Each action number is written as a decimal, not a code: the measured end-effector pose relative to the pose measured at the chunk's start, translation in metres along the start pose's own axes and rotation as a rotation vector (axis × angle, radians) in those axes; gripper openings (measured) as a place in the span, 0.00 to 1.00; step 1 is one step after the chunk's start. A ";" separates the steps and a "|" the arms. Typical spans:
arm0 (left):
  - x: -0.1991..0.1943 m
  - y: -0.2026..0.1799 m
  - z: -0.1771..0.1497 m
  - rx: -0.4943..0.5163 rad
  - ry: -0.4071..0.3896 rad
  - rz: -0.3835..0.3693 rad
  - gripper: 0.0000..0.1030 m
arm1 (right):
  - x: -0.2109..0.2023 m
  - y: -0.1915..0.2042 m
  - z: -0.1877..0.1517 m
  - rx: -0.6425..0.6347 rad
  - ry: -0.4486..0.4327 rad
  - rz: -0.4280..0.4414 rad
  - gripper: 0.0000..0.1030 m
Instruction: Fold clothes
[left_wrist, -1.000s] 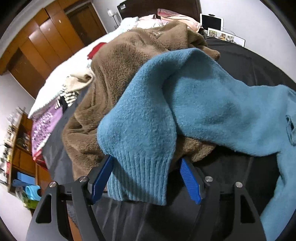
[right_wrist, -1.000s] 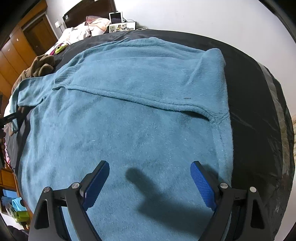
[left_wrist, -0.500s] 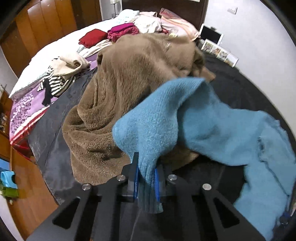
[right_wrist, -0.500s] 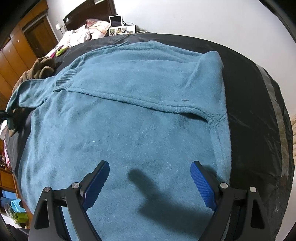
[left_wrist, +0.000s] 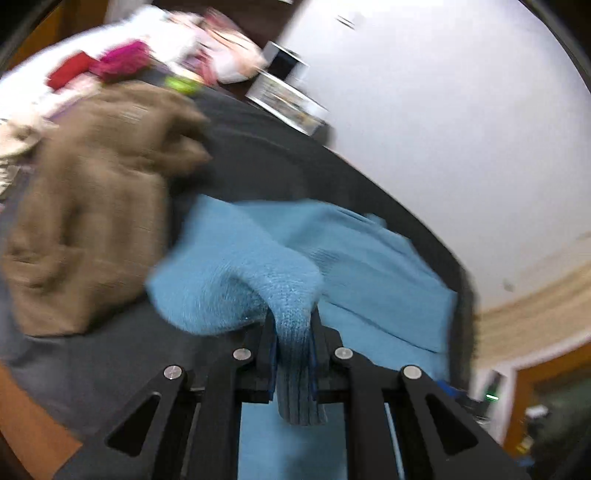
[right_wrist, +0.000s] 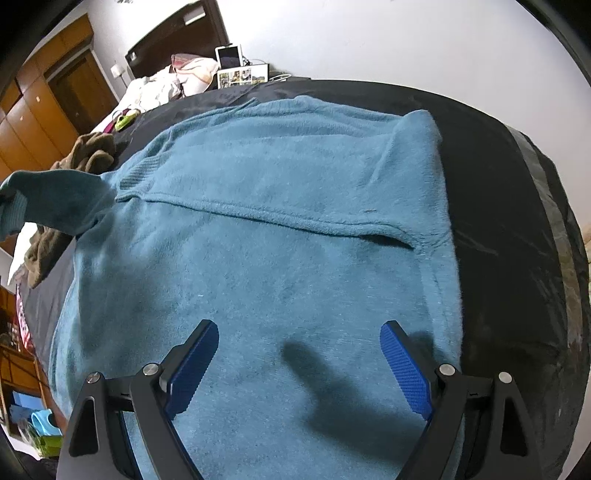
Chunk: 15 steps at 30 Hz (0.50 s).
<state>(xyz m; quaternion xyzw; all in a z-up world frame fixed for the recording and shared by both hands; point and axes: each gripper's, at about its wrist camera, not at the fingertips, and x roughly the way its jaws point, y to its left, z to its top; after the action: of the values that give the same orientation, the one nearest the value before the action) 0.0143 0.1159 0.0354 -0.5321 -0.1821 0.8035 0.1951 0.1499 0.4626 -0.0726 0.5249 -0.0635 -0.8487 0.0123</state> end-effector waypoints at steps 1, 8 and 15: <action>0.010 -0.015 -0.001 0.006 0.027 -0.048 0.14 | -0.002 -0.002 0.000 0.007 -0.004 -0.002 0.88; 0.074 -0.118 -0.006 0.064 0.172 -0.299 0.14 | -0.013 -0.024 -0.008 0.090 -0.022 0.001 0.88; 0.149 -0.175 -0.014 0.078 0.321 -0.386 0.14 | -0.021 -0.048 -0.014 0.187 -0.043 0.016 0.88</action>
<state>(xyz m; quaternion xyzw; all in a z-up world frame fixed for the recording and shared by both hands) -0.0050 0.3432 0.0009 -0.6003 -0.2160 0.6631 0.3915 0.1739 0.5112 -0.0654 0.5048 -0.1466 -0.8501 -0.0315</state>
